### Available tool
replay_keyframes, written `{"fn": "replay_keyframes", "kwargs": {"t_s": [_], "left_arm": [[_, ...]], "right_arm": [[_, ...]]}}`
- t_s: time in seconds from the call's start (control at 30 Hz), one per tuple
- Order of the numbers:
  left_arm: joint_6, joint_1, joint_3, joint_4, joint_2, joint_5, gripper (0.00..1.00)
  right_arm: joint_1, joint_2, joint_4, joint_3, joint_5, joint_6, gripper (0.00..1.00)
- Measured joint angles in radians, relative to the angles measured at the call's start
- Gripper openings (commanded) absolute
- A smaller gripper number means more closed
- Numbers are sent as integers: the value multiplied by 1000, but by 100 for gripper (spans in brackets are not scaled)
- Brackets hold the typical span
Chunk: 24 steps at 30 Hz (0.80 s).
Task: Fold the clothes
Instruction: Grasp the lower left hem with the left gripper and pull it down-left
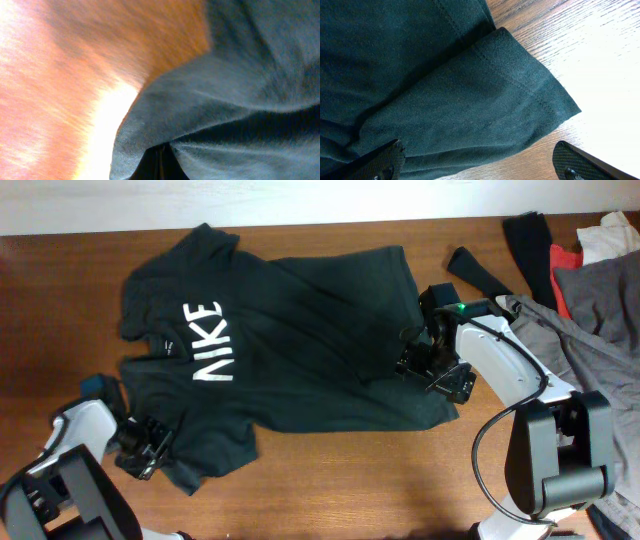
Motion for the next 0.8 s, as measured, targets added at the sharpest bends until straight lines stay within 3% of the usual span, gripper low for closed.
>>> {"fn": "replay_keyframes", "kwargs": {"t_s": [0.27, 0.6, 0.8], "left_arm": [[-24, 97, -3, 42, -11, -49, 1], [-27, 114, 4, 112, -14, -241, 1], [-26, 129, 71, 11, 24, -322, 2]], "right_arm": [[0, 0, 0, 0, 0, 0, 99], [0, 0, 0, 0, -2, 0, 99], [0, 0, 0, 0, -2, 0, 98]]}}
